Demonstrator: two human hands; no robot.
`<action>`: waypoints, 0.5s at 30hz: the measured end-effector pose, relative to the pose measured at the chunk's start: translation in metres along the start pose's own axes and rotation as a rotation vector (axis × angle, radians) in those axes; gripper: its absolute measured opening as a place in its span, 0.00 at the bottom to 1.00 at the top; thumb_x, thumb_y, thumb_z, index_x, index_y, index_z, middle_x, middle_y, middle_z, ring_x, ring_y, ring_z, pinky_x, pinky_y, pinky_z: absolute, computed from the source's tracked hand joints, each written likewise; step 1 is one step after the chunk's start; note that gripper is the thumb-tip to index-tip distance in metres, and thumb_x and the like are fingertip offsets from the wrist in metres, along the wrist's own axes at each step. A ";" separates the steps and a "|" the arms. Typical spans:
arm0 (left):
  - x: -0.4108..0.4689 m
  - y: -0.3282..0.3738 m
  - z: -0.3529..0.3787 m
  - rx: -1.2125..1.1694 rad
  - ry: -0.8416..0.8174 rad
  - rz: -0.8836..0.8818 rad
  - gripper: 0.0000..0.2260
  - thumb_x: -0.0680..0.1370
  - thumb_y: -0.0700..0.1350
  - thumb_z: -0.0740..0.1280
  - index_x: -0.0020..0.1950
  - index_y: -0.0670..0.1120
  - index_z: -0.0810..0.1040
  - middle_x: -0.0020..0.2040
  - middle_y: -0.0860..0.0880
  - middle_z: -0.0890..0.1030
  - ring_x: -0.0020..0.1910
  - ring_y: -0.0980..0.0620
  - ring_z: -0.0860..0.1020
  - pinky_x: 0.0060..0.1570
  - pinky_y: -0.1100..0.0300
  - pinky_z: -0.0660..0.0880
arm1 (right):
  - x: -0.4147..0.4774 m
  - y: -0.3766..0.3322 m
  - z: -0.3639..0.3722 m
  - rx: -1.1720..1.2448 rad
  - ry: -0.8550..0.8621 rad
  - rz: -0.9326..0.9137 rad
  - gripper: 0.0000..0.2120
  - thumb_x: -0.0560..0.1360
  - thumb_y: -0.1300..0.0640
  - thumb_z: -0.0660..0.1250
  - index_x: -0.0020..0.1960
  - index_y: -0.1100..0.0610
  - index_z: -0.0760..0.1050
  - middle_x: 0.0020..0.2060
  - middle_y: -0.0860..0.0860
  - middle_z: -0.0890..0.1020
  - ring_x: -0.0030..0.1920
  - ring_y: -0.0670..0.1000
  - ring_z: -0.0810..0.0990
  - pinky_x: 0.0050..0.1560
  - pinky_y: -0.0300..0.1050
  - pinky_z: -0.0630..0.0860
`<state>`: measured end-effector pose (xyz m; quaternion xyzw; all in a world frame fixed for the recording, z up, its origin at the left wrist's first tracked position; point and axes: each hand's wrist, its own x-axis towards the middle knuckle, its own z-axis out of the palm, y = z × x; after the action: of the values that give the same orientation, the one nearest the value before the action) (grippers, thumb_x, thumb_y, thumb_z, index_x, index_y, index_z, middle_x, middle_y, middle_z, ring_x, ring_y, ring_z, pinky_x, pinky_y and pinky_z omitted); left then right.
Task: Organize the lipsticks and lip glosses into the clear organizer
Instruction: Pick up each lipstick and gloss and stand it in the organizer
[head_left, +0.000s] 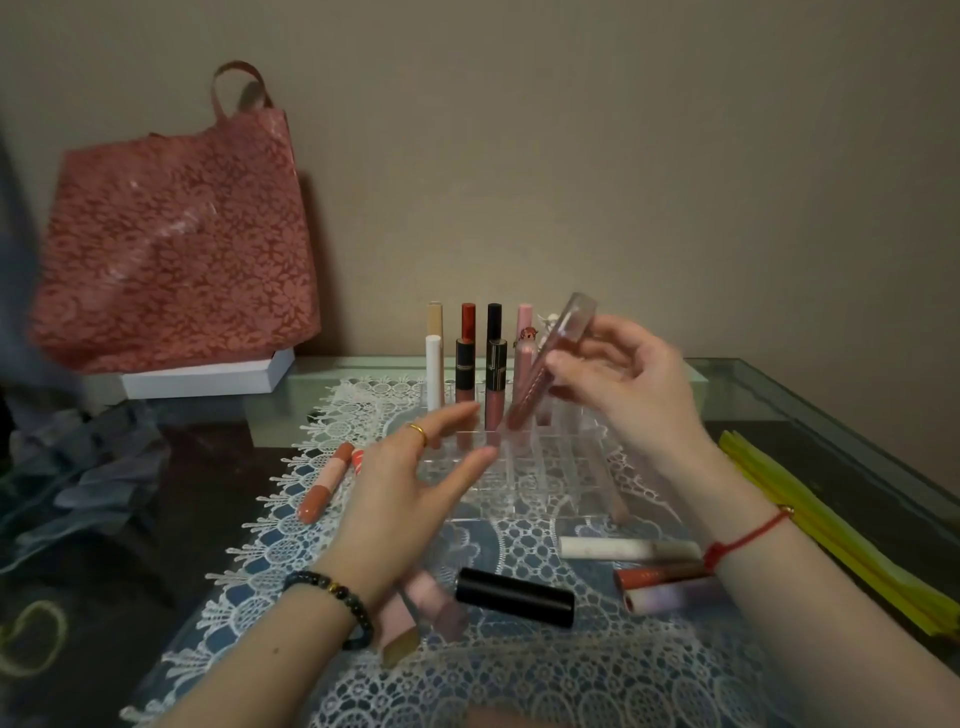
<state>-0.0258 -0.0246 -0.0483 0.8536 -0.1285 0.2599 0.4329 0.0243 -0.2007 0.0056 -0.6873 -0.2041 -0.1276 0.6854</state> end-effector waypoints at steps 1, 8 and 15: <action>0.002 -0.002 -0.004 0.075 0.008 -0.005 0.23 0.64 0.64 0.61 0.58 0.63 0.69 0.55 0.66 0.74 0.53 0.71 0.72 0.52 0.77 0.66 | 0.005 -0.001 -0.004 -0.020 0.062 -0.018 0.13 0.67 0.65 0.70 0.50 0.54 0.75 0.44 0.50 0.82 0.45 0.49 0.82 0.44 0.41 0.80; 0.009 -0.019 -0.022 0.495 -0.038 -0.047 0.44 0.60 0.74 0.55 0.70 0.51 0.64 0.66 0.51 0.73 0.64 0.53 0.70 0.65 0.53 0.66 | 0.021 0.016 -0.008 -0.233 0.215 -0.122 0.15 0.69 0.63 0.70 0.52 0.48 0.74 0.44 0.45 0.80 0.46 0.46 0.80 0.46 0.35 0.78; 0.009 -0.038 -0.018 0.530 -0.258 -0.166 0.52 0.54 0.78 0.54 0.73 0.53 0.54 0.67 0.51 0.71 0.58 0.50 0.74 0.61 0.52 0.70 | 0.018 0.038 -0.002 -0.326 0.214 -0.099 0.14 0.69 0.62 0.70 0.52 0.49 0.76 0.43 0.38 0.78 0.44 0.41 0.78 0.38 0.28 0.73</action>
<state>-0.0076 0.0129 -0.0600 0.9703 -0.0400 0.1375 0.1950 0.0580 -0.2003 -0.0198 -0.7607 -0.1405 -0.2649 0.5757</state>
